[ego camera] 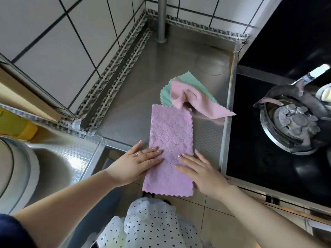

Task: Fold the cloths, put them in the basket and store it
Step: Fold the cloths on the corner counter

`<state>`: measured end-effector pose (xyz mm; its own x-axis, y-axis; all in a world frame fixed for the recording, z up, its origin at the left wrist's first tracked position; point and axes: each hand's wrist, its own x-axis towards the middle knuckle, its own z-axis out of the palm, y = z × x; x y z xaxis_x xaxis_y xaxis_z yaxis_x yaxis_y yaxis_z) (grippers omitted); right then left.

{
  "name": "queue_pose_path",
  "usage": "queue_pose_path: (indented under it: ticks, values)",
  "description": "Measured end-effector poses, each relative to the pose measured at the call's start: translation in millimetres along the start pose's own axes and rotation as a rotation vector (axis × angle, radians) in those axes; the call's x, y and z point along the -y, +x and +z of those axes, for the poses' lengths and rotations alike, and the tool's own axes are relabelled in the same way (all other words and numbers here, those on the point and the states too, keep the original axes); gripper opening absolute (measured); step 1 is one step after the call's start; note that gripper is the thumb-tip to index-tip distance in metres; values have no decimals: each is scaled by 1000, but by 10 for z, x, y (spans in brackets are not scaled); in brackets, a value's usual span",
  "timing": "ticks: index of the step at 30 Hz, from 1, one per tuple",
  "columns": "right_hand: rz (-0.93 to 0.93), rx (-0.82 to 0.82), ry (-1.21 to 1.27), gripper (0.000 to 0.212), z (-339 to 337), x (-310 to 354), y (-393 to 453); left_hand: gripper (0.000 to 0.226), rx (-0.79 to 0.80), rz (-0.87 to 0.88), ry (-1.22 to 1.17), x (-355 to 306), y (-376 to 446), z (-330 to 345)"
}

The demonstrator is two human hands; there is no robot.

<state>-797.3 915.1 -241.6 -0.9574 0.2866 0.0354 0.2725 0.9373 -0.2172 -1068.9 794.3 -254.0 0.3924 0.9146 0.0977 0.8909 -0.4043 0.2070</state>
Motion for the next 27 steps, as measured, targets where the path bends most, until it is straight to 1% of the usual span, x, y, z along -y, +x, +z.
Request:
queue_pose_path:
  ticks: [1, 3, 4, 6, 8, 9, 12, 14, 15, 16, 18, 20, 24, 27]
  values:
    - [45, -8, 112, 57, -47, 7, 7, 49, -25, -11, -71, 4, -27, -30]
    - [237, -46, 375, 43, -125, 62, 15, 41, -78, -64, -210, -24, -67, -75]
    - [372, -70, 468, 35, -178, 110, 45, 41, -106, -121, -279, -56, -66, -110]
    - [615, -142, 596, 26, -264, 199, 156, 45, -168, -329, -450, -158, -29, -214]
    - [784, -202, 734, 37, -330, 256, 313, 50, -250, -550, -612, -251, 47, -286]
    - [837, -235, 805, 37, -346, 253, 398, 48, -290, -632, -677, -279, 111, -312]
    - [927, -323, 908, 28, -342, 169, 637, 32, -379, -825, -788, -278, 361, -330]
    - [958, -322, 892, 21, -312, 93, 760, 23, -391, -927, -805, -218, 540, -335]
    - [967, -315, 875, 18, -293, 54, 808, 23, -390, -959, -811, -184, 613, -329]
    - [979, -302, 854, 16, -279, 11, 851, 26, -388, -985, -820, -146, 680, -323]
    - [1013, -273, 821, 18, -253, -58, 905, 30, -372, -1015, -820, -65, 785, -307]
    - [1044, -263, 804, 13, -232, -110, 930, 30, -319, -1023, -791, 18, 877, -294]
    - [1088, -238, 745, 20, -241, -170, 974, 28, -201, -1060, -748, 157, 1024, -294]
    - [1122, -214, 718, 23, -238, -256, 1013, 27, -142, -1087, -712, 220, 1086, -293]
